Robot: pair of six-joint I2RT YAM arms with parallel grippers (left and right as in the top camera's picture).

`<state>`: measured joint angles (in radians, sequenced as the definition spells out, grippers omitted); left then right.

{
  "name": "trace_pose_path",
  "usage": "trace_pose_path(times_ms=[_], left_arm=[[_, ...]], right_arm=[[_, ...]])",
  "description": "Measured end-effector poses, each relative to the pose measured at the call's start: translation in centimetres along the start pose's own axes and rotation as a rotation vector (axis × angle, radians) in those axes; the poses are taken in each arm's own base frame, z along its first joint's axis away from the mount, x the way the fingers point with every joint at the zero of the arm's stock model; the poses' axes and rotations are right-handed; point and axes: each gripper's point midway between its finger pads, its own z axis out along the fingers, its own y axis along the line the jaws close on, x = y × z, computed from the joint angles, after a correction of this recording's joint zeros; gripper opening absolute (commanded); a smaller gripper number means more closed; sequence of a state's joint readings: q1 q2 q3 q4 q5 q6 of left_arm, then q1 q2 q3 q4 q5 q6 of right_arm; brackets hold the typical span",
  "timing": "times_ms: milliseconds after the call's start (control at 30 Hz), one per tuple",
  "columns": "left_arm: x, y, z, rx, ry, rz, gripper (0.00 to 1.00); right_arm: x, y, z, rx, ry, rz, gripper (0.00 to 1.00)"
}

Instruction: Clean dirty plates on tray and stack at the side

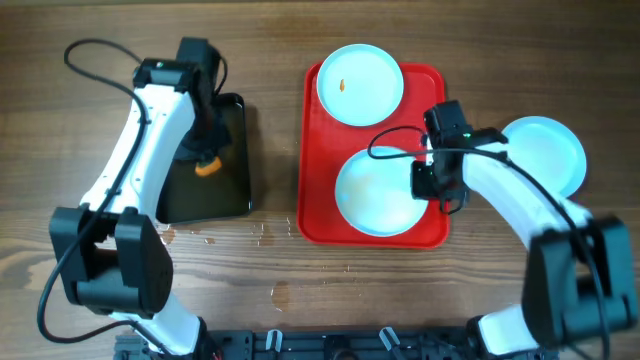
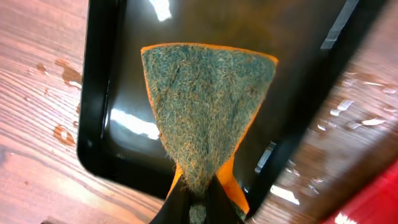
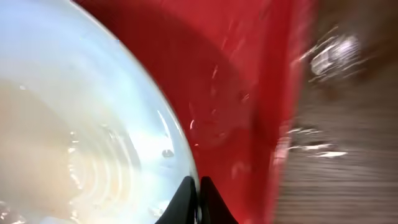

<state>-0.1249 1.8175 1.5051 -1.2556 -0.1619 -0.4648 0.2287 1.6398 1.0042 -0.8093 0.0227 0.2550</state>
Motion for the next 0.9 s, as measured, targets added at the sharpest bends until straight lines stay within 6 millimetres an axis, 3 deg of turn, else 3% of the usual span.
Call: trace_pose_path(times_ms=[133, 233, 467, 633, 900], left_arm=[[1.4, 1.8, 2.9, -0.034, 0.064, -0.027, 0.04], [1.5, 2.2, 3.7, -0.033, 0.07, -0.043, 0.04], [1.0, 2.2, 3.8, -0.021, 0.058, -0.054, 0.04], [1.1, 2.1, 3.8, -0.018, 0.059, -0.054, 0.04], [1.1, 2.0, 3.8, -0.012, 0.062, -0.055, 0.04]], right_arm=[[-2.9, 0.8, -7.0, 0.114, -0.287, -0.079, 0.04], [-3.4, 1.3, -10.1, 0.23, -0.421, -0.132, 0.04], [-3.3, 3.6, -14.5, 0.53, -0.651, -0.29, 0.04], [-3.0, 4.8, -16.8, 0.645, -0.759, -0.349, 0.04], [-2.3, 6.2, -18.1, 0.705, -0.812, -0.438, 0.04]])
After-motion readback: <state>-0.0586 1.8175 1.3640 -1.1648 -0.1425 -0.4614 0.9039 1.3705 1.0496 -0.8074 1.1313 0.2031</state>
